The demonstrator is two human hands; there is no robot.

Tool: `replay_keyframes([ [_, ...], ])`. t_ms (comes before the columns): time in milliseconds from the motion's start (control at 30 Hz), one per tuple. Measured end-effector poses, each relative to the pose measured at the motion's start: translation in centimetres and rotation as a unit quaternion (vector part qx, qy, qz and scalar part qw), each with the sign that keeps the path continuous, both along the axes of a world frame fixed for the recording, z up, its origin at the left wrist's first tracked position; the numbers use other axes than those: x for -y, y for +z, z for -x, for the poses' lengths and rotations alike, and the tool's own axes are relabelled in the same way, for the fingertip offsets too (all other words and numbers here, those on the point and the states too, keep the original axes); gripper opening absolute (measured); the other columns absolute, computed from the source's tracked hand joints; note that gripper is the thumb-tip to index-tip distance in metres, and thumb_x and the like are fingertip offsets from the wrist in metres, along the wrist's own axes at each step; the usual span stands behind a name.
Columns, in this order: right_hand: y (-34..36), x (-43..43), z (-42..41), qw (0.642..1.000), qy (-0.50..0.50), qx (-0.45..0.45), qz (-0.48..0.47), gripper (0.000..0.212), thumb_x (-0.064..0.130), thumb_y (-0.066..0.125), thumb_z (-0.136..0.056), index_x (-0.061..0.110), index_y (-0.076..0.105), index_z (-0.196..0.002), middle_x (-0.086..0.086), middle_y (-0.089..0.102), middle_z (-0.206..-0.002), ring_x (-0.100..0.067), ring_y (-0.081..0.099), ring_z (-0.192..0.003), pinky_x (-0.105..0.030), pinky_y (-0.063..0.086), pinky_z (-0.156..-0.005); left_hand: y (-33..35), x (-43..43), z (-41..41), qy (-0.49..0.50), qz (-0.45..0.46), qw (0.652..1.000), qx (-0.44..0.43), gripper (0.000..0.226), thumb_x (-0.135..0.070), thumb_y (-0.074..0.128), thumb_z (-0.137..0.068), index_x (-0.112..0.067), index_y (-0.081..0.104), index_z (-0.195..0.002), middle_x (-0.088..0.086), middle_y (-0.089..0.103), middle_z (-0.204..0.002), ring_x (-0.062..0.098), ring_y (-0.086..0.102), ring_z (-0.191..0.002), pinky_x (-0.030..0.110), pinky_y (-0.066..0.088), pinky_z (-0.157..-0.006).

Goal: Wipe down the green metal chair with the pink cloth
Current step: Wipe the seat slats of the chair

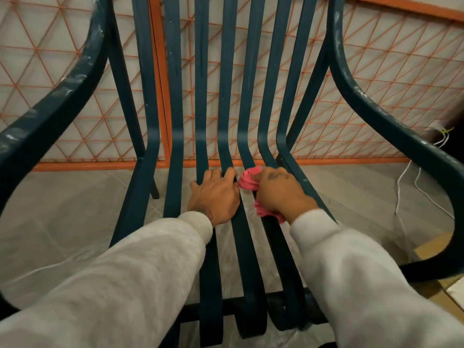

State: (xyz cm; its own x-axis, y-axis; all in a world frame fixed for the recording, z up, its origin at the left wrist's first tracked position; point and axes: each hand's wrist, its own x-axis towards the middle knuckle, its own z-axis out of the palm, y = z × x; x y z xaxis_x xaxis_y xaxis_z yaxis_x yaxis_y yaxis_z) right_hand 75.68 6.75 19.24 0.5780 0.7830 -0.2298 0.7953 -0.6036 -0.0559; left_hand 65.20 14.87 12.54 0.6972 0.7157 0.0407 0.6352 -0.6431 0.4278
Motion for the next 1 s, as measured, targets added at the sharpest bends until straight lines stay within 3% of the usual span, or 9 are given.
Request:
replay_keyframes([
  [200, -0.2, -3.4, -1.0, 0.991, 0.083, 0.100, 0.021, 0.039, 0.015, 0.050, -0.098, 0.002, 0.045, -0.134, -0.017, 0.051, -0.133, -0.030, 0.048, -0.123, -0.035, 0.042, -0.101, 0.4, -0.1, -0.1, 0.008, 0.018, 1.000, -0.009, 0.031, -0.041, 0.026, -0.103, -0.030, 0.040, -0.129, 0.007, 0.047, -0.137, 0.027, 0.037, -0.132, 0.063, 0.026, -0.107],
  [333, 0.2, 0.1, 1.7, 0.979, 0.123, 0.151, 0.063, 0.049, 0.029, 0.065, -0.092, 0.006, 0.046, -0.131, -0.013, 0.052, -0.126, -0.028, 0.052, -0.116, -0.035, 0.046, -0.095, 0.2, 0.0, 0.1, 0.005, 0.017, 1.000, -0.007, 0.033, -0.040, 0.027, -0.104, -0.030, 0.039, -0.132, 0.007, 0.046, -0.138, 0.027, 0.036, -0.132, 0.061, 0.025, -0.107],
  [433, 0.6, 4.0, 3.8, 0.983, 0.104, 0.113, 0.098, 0.055, 0.037, 0.073, -0.084, 0.013, 0.049, -0.127, -0.010, 0.055, -0.119, -0.025, 0.057, -0.109, -0.034, 0.049, -0.090, 0.2, 0.0, 0.1, 0.001, 0.016, 1.000, -0.006, 0.033, -0.037, 0.027, -0.104, -0.028, 0.038, -0.133, 0.007, 0.046, -0.138, 0.026, 0.036, -0.132, 0.061, 0.025, -0.107],
  [567, 1.2, 6.7, 4.2, 0.992, 0.081, 0.062, 0.072, 0.046, 0.034, 0.069, -0.086, 0.019, 0.052, -0.126, -0.006, 0.057, -0.117, -0.024, 0.057, -0.107, -0.033, 0.047, -0.091, 0.1, 0.1, -0.1, 0.010, 0.003, 1.000, -0.009, 0.032, -0.038, 0.026, -0.104, -0.029, 0.039, -0.132, 0.006, 0.046, -0.139, 0.025, 0.036, -0.133, 0.061, 0.026, -0.107],
  [733, 0.7, 3.1, 2.2, 0.994, 0.070, 0.067, 0.047, 0.046, 0.031, 0.067, -0.087, 0.012, 0.050, -0.125, -0.012, 0.055, -0.121, -0.029, 0.053, -0.112, -0.039, 0.047, -0.098, 0.3, 0.0, 0.0, 0.003, 0.012, 1.000, -0.009, 0.032, -0.038, 0.026, -0.103, -0.029, 0.039, -0.131, 0.007, 0.047, -0.136, 0.026, 0.038, -0.129, 0.059, 0.027, -0.104],
  [900, 0.6, -1.1, 0.0, 0.996, 0.060, 0.059, 0.021, 0.044, 0.015, 0.049, -0.098, 0.007, 0.042, -0.141, -0.016, 0.047, -0.138, -0.030, 0.046, -0.127, -0.036, 0.040, -0.104, 0.4, 0.0, 0.1, 0.004, 0.017, 1.000, -0.008, 0.032, -0.040, 0.025, -0.103, -0.031, 0.039, -0.130, 0.006, 0.048, -0.136, 0.026, 0.037, -0.131, 0.060, 0.026, -0.105],
  [1000, 0.4, -1.3, 0.2, 0.994, 0.068, 0.078, 0.020, 0.045, 0.017, 0.051, -0.097, 0.006, 0.042, -0.140, -0.016, 0.048, -0.137, -0.030, 0.046, -0.126, -0.036, 0.040, -0.104, 0.5, 0.0, 0.1, 0.005, 0.021, 1.000, -0.010, 0.033, -0.041, 0.024, -0.103, -0.031, 0.039, -0.131, 0.006, 0.048, -0.137, 0.025, 0.036, -0.132, 0.059, 0.026, -0.105],
])
